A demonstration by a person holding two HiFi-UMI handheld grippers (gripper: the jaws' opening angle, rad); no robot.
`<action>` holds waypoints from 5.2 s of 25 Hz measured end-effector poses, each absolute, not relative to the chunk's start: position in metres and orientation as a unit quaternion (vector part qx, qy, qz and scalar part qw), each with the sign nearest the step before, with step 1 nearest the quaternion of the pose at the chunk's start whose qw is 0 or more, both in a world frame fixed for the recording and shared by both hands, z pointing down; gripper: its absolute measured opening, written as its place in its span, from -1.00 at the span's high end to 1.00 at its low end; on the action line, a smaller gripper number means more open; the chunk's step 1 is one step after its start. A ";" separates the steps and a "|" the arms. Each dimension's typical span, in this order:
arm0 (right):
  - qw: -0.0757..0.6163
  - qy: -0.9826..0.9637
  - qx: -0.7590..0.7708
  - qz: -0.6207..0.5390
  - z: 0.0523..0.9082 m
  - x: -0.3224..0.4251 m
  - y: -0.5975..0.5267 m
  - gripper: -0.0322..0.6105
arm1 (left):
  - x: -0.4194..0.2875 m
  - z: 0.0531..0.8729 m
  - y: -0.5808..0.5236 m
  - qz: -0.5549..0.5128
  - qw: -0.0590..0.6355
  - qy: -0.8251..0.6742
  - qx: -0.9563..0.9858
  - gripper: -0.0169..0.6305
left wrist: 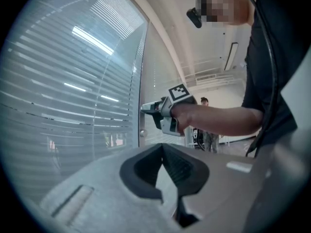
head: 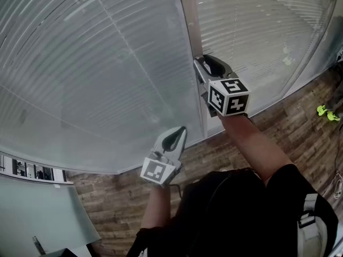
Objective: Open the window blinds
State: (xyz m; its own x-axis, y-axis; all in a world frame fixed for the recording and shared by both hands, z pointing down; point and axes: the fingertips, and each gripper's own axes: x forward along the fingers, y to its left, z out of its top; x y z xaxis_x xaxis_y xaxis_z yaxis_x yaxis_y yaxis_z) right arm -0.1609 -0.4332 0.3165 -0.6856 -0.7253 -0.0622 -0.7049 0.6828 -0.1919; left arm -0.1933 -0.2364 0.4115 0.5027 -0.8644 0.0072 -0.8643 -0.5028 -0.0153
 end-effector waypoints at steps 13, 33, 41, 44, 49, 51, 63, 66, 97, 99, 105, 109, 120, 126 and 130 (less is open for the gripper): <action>0.062 0.914 -0.395 -0.062 0.315 -0.161 -0.435 0.49 | -0.185 0.414 -0.238 -0.007 0.004 0.492 -0.871 0.93; -0.312 0.716 -0.295 0.551 0.321 -0.166 -0.418 0.08 | -0.180 0.417 -0.231 0.004 -0.006 0.488 -0.873 0.94; -0.317 0.708 -0.278 0.566 0.324 -0.175 -0.417 0.12 | -0.183 0.416 -0.232 0.009 -0.007 0.493 -0.870 0.93; -0.311 0.710 -0.283 0.566 0.323 -0.177 -0.417 0.12 | -0.186 0.417 -0.230 0.007 -0.005 0.496 -0.868 0.93; -0.312 0.701 -0.282 0.576 0.324 -0.178 -0.419 0.42 | -0.191 0.418 -0.231 0.012 -0.007 0.504 -0.864 0.94; -0.315 0.699 -0.280 0.578 0.327 -0.179 -0.418 0.49 | -0.192 0.418 -0.231 0.011 -0.006 0.505 -0.863 0.93; -0.297 0.723 -0.290 0.552 0.326 -0.179 -0.416 0.49 | -0.187 0.412 -0.234 0.005 0.005 0.500 -0.866 0.93; -0.281 0.743 -0.305 0.525 0.322 -0.178 -0.419 0.49 | -0.189 0.411 -0.235 0.005 0.006 0.501 -0.865 0.94; -0.033 0.905 -0.420 0.052 0.318 -0.163 -0.439 0.49 | -0.238 0.410 -0.184 -0.006 0.022 0.468 -0.884 0.93; -0.022 0.907 -0.420 0.033 0.318 -0.163 -0.439 0.49 | -0.236 0.409 -0.183 -0.003 0.026 0.466 -0.884 0.93; -0.005 0.909 -0.416 0.000 0.317 -0.163 -0.439 0.49 | -0.233 0.407 -0.182 -0.001 0.025 0.463 -0.886 0.93; 0.004 0.908 -0.418 -0.015 0.318 -0.162 -0.439 0.49 | -0.232 0.408 -0.182 0.000 0.024 0.463 -0.886 0.94; 0.019 0.908 -0.416 -0.046 0.317 -0.162 -0.437 0.49 | -0.224 0.411 -0.184 0.009 0.020 0.461 -0.887 0.93; 0.017 0.908 -0.417 -0.041 0.317 -0.163 -0.439 0.49 | -0.226 0.414 -0.185 0.011 0.016 0.461 -0.887 0.93; 0.017 0.909 -0.416 -0.037 0.316 -0.162 -0.438 0.49 | -0.225 0.415 -0.186 0.014 0.012 0.465 -0.885 0.93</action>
